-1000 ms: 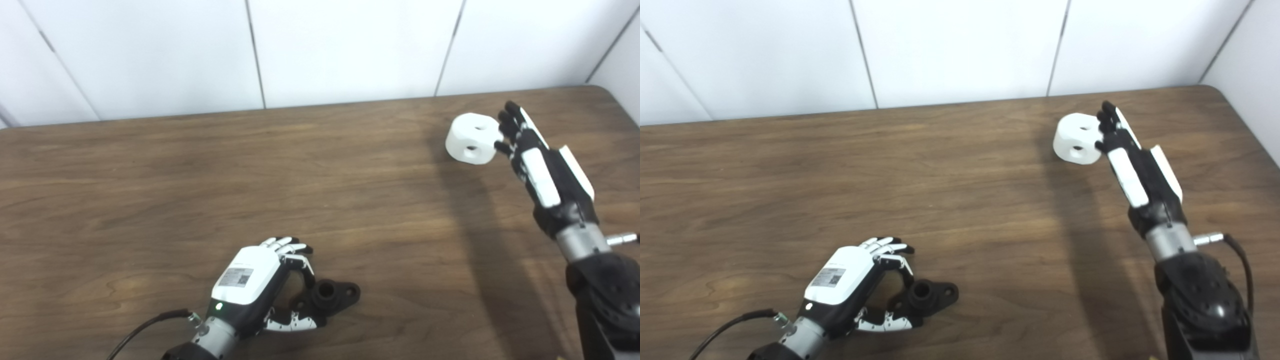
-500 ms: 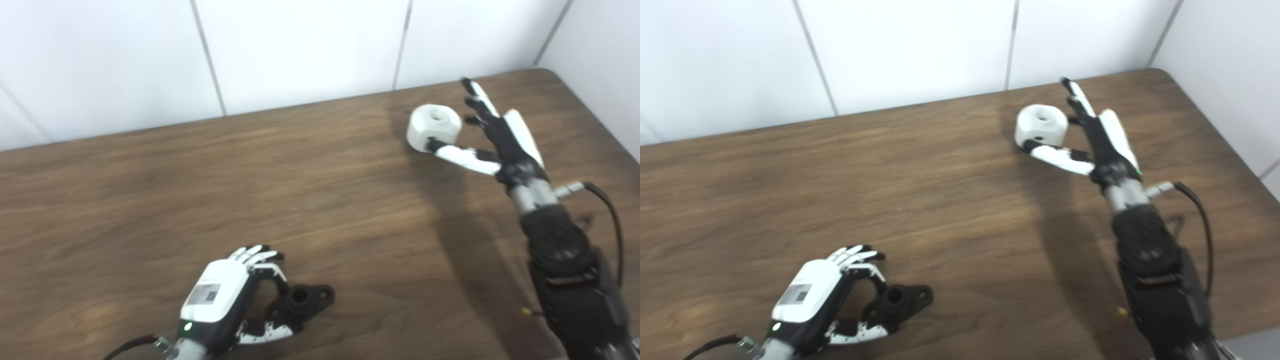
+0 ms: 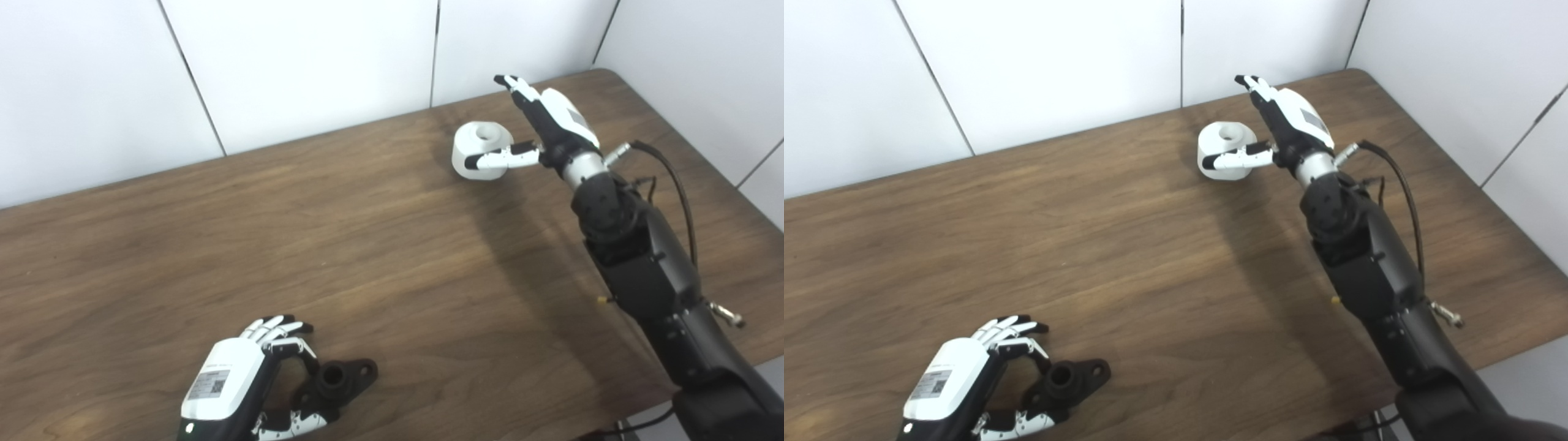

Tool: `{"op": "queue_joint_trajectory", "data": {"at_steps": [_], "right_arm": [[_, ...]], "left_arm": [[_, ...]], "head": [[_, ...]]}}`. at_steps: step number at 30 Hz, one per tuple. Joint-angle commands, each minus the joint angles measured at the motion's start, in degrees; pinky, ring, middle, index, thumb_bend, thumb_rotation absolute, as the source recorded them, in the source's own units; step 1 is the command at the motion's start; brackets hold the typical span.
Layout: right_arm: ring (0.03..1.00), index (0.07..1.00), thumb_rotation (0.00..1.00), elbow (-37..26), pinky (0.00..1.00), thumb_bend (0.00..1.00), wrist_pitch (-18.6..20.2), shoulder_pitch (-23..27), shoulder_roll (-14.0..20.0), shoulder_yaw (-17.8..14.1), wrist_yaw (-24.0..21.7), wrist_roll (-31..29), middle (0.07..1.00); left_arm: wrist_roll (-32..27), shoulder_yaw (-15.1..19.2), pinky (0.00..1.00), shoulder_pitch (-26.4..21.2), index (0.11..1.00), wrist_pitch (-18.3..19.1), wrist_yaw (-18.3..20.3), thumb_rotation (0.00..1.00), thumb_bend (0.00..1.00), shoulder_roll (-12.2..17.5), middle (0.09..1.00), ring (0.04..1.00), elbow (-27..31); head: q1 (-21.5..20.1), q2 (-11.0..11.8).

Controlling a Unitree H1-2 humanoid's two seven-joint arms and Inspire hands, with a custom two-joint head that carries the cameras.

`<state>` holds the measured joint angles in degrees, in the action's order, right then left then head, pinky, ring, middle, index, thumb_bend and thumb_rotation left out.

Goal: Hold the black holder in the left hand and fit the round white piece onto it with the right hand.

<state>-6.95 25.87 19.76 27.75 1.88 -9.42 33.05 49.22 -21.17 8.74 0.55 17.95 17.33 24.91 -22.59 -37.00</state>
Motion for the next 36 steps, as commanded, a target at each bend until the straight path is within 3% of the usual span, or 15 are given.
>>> {"op": "queue_joint_trajectory", "data": {"at_steps": [1, 17, 27, 36], "right_arm": [[1.0, 0.941, 0.42, 0.7, 0.95, 0.78, -0.2, 3.7, 2.6, 0.1, 0.0, 1.8, 1.0], [1.0, 0.859, 0.35, 10.0, 0.92, 0.87, 0.3, 9.9, 5.7, 3.2, -2.2, 3.9, 1.0], [1.0, 0.763, 0.28, 9.8, 0.94, 0.96, 0.6, 9.9, 7.6, 4.3, -4.4, 4.1, 0.992], [1.0, 0.739, 0.26, 10.2, 0.93, 0.95, 0.3, 9.3, 7.2, 4.4, -3.6, 4.0, 0.981]], "left_arm": [[0.1, 0.3, 0.89, 2.2, 0.489, 1.3, 2.4, 0.05, 0.51, 1.7, 0.819, 0.893, -1.4], [0.5, 0.6, 0.87, 2.5, 0.489, 1.1, 2.6, 0.05, 0.51, 1.7, 0.814, 0.885, -0.5], [0.7, 0.9, 0.88, 2.4, 0.49, 1.6, 2.9, 0.05, 0.51, 1.5, 0.816, 0.888, -0.2], [0.4, 1.1, 0.88, 2.4, 0.489, 1.7, 3.2, 0.05, 0.51, 1.3, 0.817, 0.889, -0.1]], "head": [[0.1, -0.1], [0.7, -0.7], [0.9, -0.9], [0.8, -0.9]]}}
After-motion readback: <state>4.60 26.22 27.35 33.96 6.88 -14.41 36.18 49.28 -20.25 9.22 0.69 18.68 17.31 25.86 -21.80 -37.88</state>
